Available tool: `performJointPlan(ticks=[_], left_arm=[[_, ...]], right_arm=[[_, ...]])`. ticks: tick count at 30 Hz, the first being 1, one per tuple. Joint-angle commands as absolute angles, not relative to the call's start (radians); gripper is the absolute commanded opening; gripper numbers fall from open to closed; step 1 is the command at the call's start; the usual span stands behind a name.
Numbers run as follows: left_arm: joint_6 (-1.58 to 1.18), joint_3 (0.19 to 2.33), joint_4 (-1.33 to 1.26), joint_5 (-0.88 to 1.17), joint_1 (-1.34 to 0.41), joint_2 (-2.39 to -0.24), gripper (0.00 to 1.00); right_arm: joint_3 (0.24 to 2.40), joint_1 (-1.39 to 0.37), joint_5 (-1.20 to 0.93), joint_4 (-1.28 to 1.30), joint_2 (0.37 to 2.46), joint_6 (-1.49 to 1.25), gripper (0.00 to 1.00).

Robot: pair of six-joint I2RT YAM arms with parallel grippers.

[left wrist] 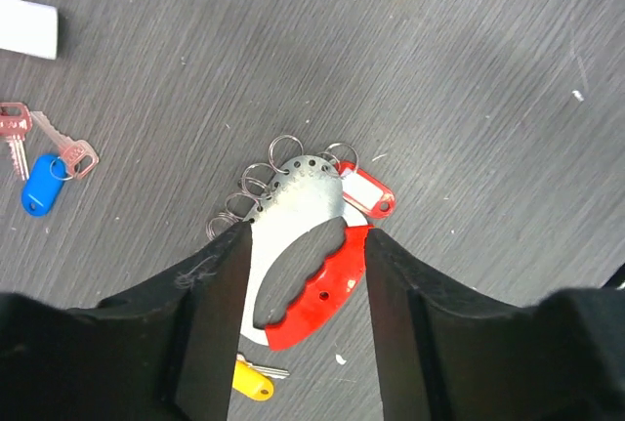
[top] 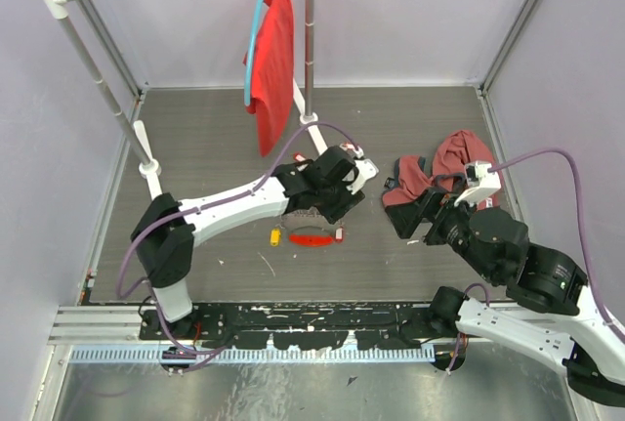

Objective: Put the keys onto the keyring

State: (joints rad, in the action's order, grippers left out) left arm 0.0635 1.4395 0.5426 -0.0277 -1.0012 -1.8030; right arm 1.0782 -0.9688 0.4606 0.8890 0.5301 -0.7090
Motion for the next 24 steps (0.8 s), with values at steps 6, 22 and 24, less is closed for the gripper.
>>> performJointPlan(ticks=[6, 22, 24], left_arm=[[-0.066, 1.184, 0.363, -0.055, -0.984, -1.391, 0.84], [-0.377, 0.848, 0.627, -0.331, -0.977, -0.653, 0.98], [-0.388, 0.854, 0.691, -0.357, -0.978, -0.613, 0.98]], right_arm=[[1.065, -0.970, 0.571, 0.878, 0.514, -0.621, 1.00], [1.053, -0.970, 0.626, 0.942, 0.466, -0.520, 1.00], [1.047, -0.971, 0.606, 0.924, 0.457, -0.509, 1.00]])
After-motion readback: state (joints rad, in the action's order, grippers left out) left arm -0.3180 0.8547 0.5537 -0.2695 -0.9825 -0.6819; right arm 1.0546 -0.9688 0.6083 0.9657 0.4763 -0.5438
